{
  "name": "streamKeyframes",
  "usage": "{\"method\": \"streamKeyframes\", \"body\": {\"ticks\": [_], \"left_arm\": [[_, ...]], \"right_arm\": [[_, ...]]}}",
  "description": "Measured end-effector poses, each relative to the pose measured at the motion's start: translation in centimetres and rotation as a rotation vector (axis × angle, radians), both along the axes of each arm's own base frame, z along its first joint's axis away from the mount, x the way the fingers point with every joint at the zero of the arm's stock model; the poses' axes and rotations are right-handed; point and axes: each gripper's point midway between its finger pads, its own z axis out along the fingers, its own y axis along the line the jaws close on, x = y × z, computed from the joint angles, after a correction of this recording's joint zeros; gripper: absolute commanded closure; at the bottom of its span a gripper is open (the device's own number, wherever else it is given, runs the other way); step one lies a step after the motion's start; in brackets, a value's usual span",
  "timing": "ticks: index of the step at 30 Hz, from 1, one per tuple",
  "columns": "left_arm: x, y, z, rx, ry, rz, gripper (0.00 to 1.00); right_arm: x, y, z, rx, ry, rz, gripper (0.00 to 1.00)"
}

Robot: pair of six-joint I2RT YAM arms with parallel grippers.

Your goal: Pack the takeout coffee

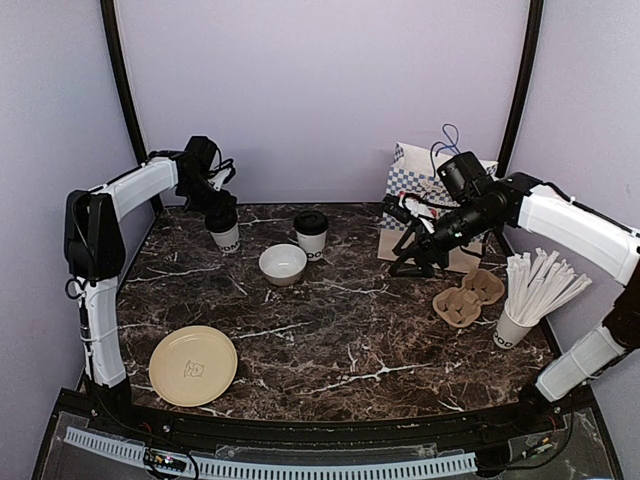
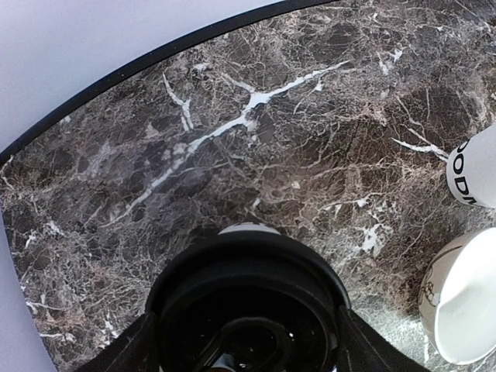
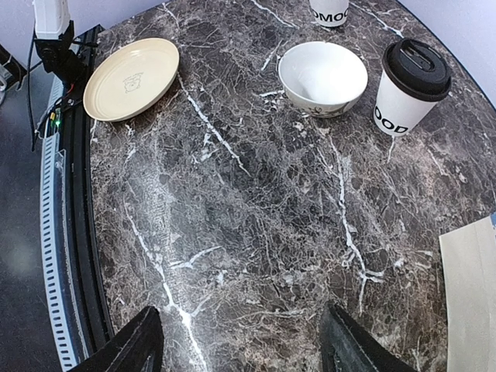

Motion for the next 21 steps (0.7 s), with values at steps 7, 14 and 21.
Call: {"method": "streamKeyframes", "body": {"ticks": [7, 14, 21], "left_arm": [[0.2, -0.5, -1.5, -0.013, 0.03, -0.011, 0.12], [0.1, -0.3, -1.4, -0.006, 0.038, -0.001, 0.01], [0.1, 0.2, 1.2, 0.048, -0.015, 0.026, 0.01]], "right_arm": [[0.1, 0.1, -0.7, -0.013, 0.02, 0.0, 0.31], [0.5, 0.0, 0.0, -0.022, 0.011, -0.007, 0.31], [5.2, -1.8, 5.9, -0.048, -0.193, -0.119, 0.32]]}}
